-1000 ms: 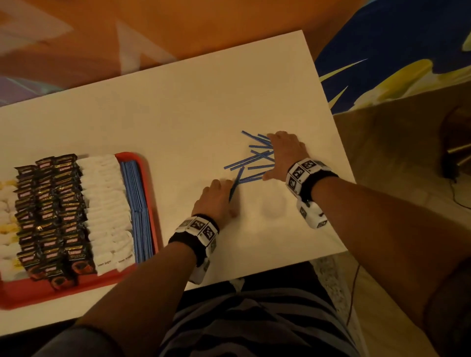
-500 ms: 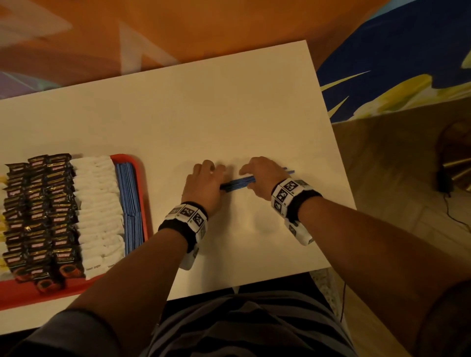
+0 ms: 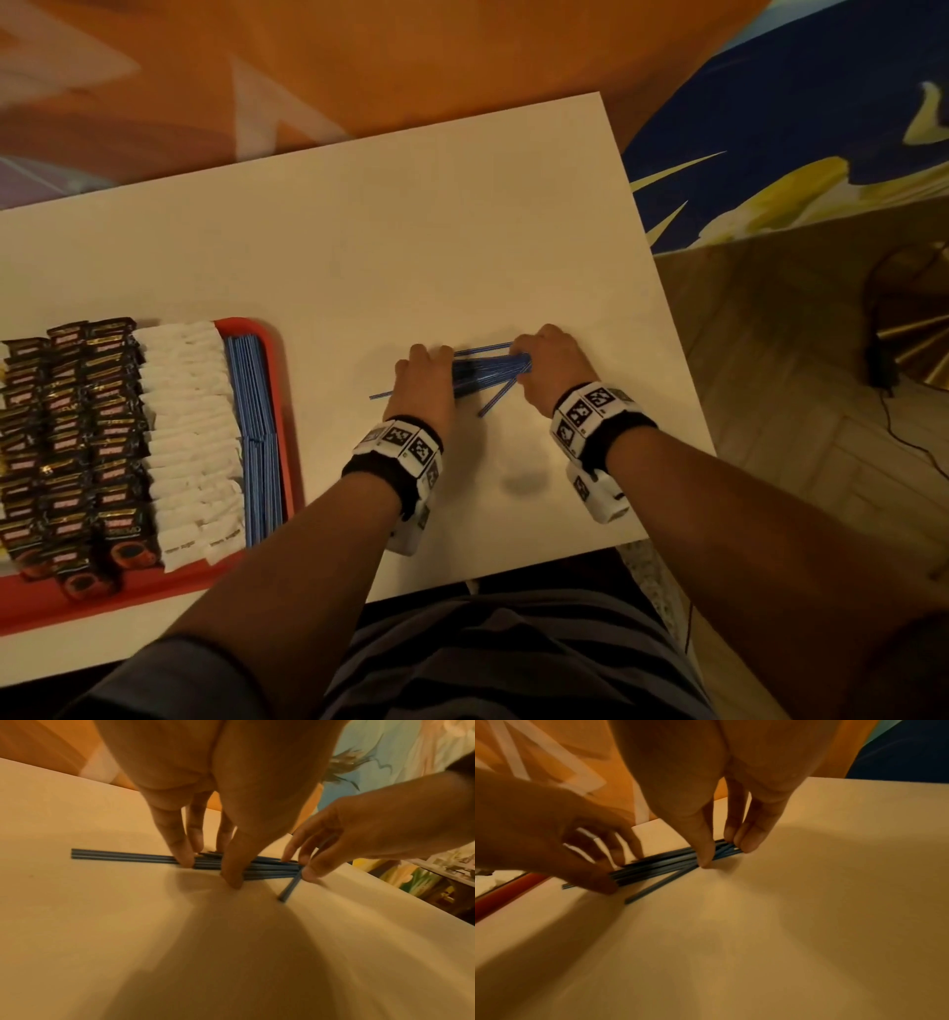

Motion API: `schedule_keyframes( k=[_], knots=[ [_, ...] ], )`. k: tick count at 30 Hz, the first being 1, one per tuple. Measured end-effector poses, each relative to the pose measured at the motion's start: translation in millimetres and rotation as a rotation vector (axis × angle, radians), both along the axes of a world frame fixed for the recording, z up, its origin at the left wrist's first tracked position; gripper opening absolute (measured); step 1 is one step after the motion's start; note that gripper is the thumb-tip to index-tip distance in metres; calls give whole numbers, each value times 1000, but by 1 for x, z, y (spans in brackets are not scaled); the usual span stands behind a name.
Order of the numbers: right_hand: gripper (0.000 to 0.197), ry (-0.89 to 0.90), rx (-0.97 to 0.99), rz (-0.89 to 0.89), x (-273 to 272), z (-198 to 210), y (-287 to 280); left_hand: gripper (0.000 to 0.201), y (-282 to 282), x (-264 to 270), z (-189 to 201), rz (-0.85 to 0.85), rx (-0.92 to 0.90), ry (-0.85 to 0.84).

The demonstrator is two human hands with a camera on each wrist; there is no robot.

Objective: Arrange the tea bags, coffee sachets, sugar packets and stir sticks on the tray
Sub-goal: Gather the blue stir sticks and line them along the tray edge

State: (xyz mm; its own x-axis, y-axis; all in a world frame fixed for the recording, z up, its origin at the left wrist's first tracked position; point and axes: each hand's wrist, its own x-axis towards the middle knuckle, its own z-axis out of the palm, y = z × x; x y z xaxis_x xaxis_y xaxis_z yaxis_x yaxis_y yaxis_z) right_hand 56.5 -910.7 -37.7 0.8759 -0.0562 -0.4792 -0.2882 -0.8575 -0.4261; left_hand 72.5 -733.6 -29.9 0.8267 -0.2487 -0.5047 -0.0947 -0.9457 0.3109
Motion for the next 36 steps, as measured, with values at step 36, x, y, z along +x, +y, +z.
schedule_keyframes(
  k=[36],
  knots=[
    [20,60,147,-307,-48,-1,-21,31,-24,11,5,154,-249,132]
  ],
)
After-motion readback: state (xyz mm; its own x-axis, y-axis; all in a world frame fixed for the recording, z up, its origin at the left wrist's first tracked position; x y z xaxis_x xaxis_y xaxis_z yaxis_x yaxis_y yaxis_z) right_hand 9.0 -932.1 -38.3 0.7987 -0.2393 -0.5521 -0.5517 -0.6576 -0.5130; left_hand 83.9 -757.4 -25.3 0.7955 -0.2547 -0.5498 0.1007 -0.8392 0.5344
